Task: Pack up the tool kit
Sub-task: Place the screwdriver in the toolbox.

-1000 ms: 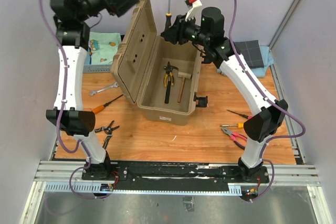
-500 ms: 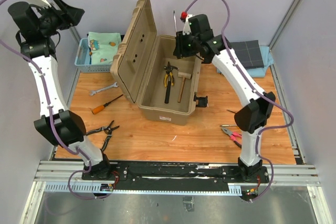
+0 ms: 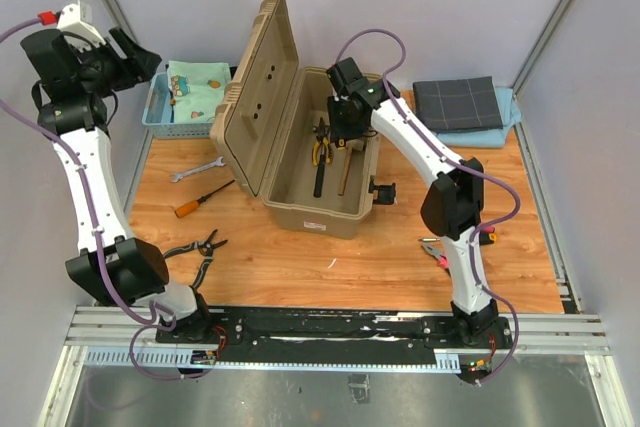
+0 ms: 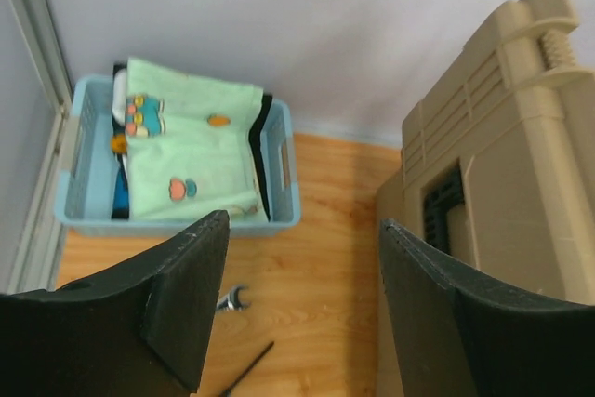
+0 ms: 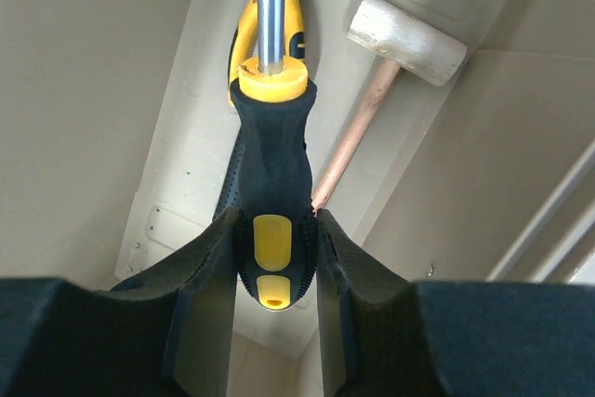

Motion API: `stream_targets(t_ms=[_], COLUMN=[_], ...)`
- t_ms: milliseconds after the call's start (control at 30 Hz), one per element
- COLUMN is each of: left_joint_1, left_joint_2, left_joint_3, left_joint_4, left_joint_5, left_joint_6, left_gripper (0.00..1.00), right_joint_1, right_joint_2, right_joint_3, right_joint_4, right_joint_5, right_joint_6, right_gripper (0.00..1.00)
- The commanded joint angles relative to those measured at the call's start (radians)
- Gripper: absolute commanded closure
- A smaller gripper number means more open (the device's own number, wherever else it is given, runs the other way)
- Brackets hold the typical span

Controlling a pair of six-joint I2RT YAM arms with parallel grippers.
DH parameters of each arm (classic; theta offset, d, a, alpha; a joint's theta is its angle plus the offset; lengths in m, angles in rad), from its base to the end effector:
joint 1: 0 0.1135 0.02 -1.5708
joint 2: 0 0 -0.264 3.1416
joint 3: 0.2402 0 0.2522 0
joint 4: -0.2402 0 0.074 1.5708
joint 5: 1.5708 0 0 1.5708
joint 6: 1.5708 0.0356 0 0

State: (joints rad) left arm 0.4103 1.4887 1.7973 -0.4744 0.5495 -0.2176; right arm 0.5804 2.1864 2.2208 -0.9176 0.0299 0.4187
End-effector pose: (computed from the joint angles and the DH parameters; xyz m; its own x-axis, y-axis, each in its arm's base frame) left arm 0.2976 0.1092 0.4910 -0.1763 -0.2775 -0.9444 0.0964 0.9500 -0.2971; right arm 0.4060 0.2649 0.3127 -0.8068 -0.0431 -0.5893 -0.2235 0.9455 0.2369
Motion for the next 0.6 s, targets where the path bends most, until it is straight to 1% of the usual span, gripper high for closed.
stream_targets(t_ms=[0, 367, 567], left_joint_1=[0.014, 0.015, 0.018], left_joint_2=[-0.001, -0.108, -0.182], left_joint_3=[-0.040, -0.239, -0.407], left_joint_4=[-0.086, -0.122, -0.163], left_joint_5=[-0.016, -0.114, -0.148], left_joint_6=[0.009, 0.006, -0.056], left_gripper=[0.31, 0.31, 0.31], right_joint_1=[0.014, 0.039, 0.039], right_joint_2=[0.026, 0.090, 0.098], right_joint_3=[0.018, -0.061, -0.078], right_joint_4=[-0.012, 0.002, 0.003], right_joint_5=[0.059, 0.004, -0.001], right_joint_6=[0.088, 0.166, 0.167], right_gripper=[0.99, 0.99, 0.92])
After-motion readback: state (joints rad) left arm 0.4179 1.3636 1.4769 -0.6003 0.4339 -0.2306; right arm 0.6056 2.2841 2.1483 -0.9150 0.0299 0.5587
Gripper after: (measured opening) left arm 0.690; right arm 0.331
